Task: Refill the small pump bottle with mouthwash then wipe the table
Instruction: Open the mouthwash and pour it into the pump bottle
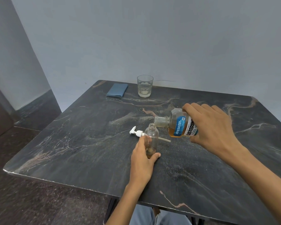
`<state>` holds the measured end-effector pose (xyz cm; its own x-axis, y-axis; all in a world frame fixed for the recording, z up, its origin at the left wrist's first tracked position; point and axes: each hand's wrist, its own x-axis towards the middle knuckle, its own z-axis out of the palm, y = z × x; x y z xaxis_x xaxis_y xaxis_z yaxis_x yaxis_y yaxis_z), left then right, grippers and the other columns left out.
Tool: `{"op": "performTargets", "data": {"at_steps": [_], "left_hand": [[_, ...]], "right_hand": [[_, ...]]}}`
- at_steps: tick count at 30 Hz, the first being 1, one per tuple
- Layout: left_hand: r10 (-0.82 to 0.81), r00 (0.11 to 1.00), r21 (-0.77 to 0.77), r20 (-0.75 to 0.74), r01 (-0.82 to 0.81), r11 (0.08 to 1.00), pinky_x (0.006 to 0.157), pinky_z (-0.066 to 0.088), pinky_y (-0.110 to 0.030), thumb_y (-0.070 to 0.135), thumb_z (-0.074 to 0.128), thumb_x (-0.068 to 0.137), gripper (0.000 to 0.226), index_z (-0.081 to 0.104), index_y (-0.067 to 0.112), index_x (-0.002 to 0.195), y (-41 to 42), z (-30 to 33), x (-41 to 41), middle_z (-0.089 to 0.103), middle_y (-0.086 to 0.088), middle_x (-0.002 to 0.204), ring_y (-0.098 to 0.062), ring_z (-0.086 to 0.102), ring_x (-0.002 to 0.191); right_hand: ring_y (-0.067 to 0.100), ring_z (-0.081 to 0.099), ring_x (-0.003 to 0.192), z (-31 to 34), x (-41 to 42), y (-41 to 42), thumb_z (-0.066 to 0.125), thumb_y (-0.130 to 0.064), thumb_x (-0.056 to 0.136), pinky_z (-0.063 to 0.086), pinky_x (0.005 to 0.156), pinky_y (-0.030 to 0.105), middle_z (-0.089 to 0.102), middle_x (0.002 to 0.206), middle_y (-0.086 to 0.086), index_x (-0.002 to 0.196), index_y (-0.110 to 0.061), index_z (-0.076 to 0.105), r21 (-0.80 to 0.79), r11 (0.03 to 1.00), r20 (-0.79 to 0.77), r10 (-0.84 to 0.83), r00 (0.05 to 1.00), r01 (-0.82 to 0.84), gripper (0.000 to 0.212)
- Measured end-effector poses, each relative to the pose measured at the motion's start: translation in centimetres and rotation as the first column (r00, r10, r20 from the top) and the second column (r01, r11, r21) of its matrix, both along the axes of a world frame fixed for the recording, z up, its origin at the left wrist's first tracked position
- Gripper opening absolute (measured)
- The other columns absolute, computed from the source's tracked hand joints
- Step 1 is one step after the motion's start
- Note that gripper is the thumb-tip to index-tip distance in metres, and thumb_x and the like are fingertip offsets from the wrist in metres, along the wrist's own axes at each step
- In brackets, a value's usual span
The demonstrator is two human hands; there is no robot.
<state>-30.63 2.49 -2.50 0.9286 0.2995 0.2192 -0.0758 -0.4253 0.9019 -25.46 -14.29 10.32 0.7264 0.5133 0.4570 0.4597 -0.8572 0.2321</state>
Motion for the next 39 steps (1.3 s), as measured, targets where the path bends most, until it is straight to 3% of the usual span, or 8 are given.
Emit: {"op": "performTargets", "data": {"at_steps": [16,23,39], "left_hand": [[-0.007,1.0,-0.012,0.004,0.007,1.0,0.091,0.044,-0.023,0.016,0.077,0.075,0.048,0.05,0.027,0.114,0.0,-0.04,0.04,0.059,0.011,0.114,-0.004,0.054,0.105],[-0.013,1.0,-0.006,0.004,0.013,1.0,0.082,0.039,-0.008,0.017,0.077,0.075,0.047,0.046,0.036,0.106,0.0,0.04,-0.01,0.058,0.015,0.11,0.001,0.053,0.101],[-0.008,1.0,0.0,0.002,0.008,1.0,0.078,0.04,-0.005,0.015,0.077,0.075,0.047,0.05,0.025,0.112,0.04,-0.01,0.0,0.058,0.011,0.111,0.0,0.055,0.096]], "right_hand": [[0.022,0.057,0.067,0.11,-0.04,-0.01,0.092,-0.029,0.035,0.044,0.06,0.031,0.063,0.086,0.003,0.103,-0.016,0.054,0.002,1.0,-0.008,0.009,1.0,-0.009,0.079],[0.021,0.056,0.067,0.13,0.01,0.0,0.092,-0.03,0.036,0.043,0.06,0.031,0.062,0.086,0.002,0.103,-0.017,0.052,-0.006,1.0,-0.007,0.004,1.0,-0.004,0.079],[0.021,0.057,0.073,0.36,-0.01,0.0,0.091,-0.033,0.04,0.04,0.064,0.03,0.063,0.091,0.002,0.108,-0.018,0.052,-0.044,0.999,-0.025,-0.013,1.0,0.012,0.08]]}}
